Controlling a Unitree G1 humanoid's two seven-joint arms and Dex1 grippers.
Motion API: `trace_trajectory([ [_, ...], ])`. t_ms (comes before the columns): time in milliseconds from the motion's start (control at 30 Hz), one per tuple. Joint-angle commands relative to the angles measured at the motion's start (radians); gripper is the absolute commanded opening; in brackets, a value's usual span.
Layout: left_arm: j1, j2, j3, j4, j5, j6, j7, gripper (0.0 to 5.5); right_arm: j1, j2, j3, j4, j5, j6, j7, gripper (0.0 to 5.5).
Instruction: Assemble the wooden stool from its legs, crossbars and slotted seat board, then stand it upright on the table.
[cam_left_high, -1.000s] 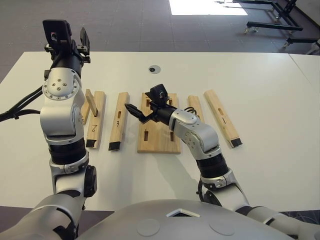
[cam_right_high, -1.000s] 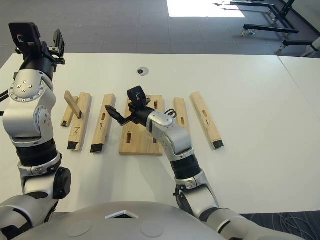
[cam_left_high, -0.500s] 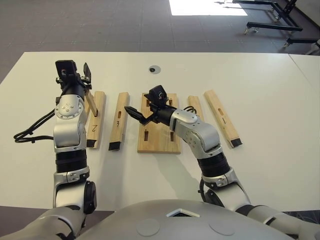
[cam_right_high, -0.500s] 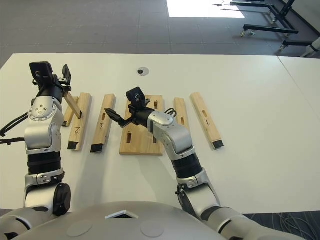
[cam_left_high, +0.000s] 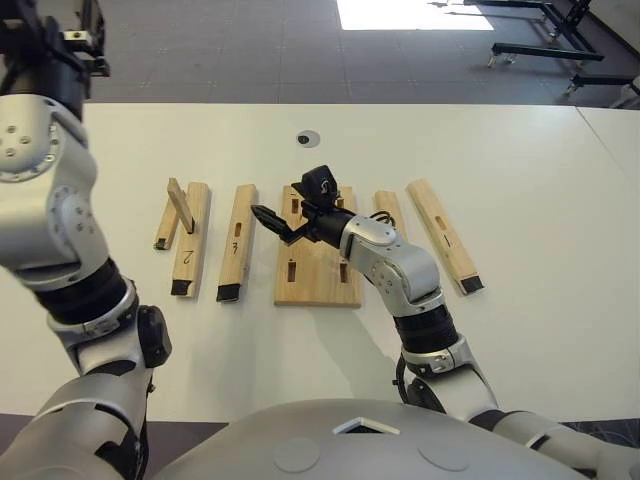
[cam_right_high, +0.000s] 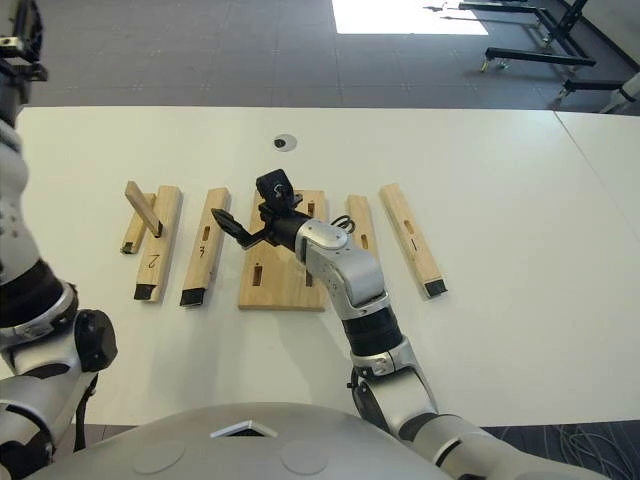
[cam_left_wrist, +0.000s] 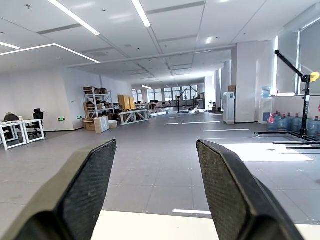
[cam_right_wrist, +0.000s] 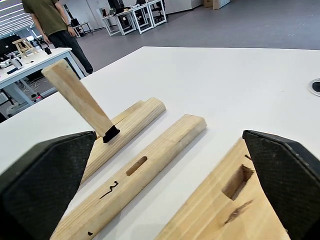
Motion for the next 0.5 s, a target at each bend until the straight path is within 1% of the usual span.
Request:
trace_trajectory([
  [33,0.001,0.037,0.014,-0.128,-0.051,0.207,-0.036,2.94,-0.021,-0.044,-0.082,-0.01,-0.002,-0.018,-0.026,5.4],
  [100,0.14,0.026,-0.007,-0.187,-0.072,0.251,-0.067,2.94,-0.045,-0.077,-0.125,0.0,-0.002,-0.028,-0.027,5.4],
  [167,0.283,-0.011,-0.009,-0.235,-0.102,0.288,-0.1,3.21,-0.07,-0.123,-0.175,0.016,-0.002,-0.038,-0.025,5.4],
  [233,0.353,-0.018,-0.028,-0.263,-0.117,0.292,-0.123,3.49,-0.079,-0.157,-0.216,0.029,-0.001,-0.048,-0.028,5.4],
  [333,0.364,-0.002,-0.055,-0.288,-0.106,0.29,-0.115,3.94,-0.077,-0.179,-0.249,0.044,0.002,-0.064,-0.033,5.4],
  [433,0.327,0.011,-0.061,-0.323,-0.122,0.312,-0.126,4.33,-0.071,-0.17,-0.243,0.046,0.001,-0.071,-0.039,5.4],
  [500,0.339,0.025,-0.069,-0.339,-0.113,0.325,-0.122,4.63,-0.064,-0.167,-0.241,0.039,0.002,-0.071,-0.041,5.4],
])
